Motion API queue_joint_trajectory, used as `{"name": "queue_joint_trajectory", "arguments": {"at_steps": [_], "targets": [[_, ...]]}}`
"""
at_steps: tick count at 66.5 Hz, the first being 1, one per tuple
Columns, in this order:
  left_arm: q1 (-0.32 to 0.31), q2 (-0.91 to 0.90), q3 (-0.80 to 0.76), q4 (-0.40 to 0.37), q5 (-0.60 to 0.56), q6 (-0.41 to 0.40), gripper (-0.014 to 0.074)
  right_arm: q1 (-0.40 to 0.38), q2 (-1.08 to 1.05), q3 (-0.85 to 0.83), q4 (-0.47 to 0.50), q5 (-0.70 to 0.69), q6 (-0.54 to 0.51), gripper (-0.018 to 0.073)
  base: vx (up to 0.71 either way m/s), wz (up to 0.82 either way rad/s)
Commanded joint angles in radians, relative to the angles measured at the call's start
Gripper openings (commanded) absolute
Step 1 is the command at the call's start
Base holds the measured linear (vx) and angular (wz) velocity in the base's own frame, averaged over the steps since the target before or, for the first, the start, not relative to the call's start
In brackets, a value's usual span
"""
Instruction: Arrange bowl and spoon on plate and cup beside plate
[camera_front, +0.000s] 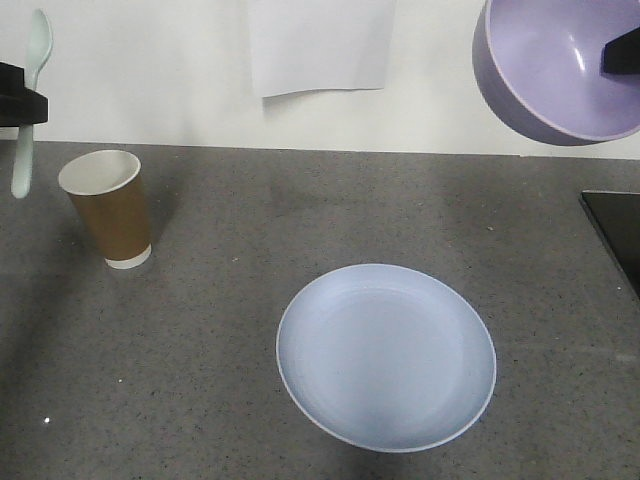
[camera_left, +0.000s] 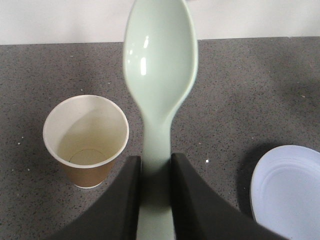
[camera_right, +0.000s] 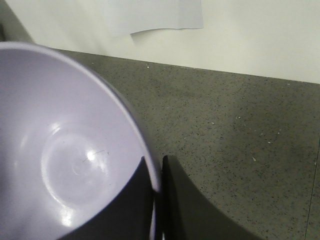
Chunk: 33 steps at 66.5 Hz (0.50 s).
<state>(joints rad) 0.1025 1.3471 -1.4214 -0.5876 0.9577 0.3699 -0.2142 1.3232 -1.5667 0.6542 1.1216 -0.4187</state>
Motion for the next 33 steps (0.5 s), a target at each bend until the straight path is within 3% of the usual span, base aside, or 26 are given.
{"name": "queue_joint_trajectory", "arguments": {"at_steps": [1,33], "targets": [[0.002,-0.032,-0.025,-0.045,-0.043,0.002,-0.0006,-0.002,-0.025,-0.029,0.046,-0.047,-0.003,-0.0006,0.0,0.0],[0.002,-0.032,-0.025,-0.045,-0.043,0.002,-0.0006,-0.002,-0.025,-0.029,0.046,-0.047,-0.003,-0.0006,0.0,0.0]]}}
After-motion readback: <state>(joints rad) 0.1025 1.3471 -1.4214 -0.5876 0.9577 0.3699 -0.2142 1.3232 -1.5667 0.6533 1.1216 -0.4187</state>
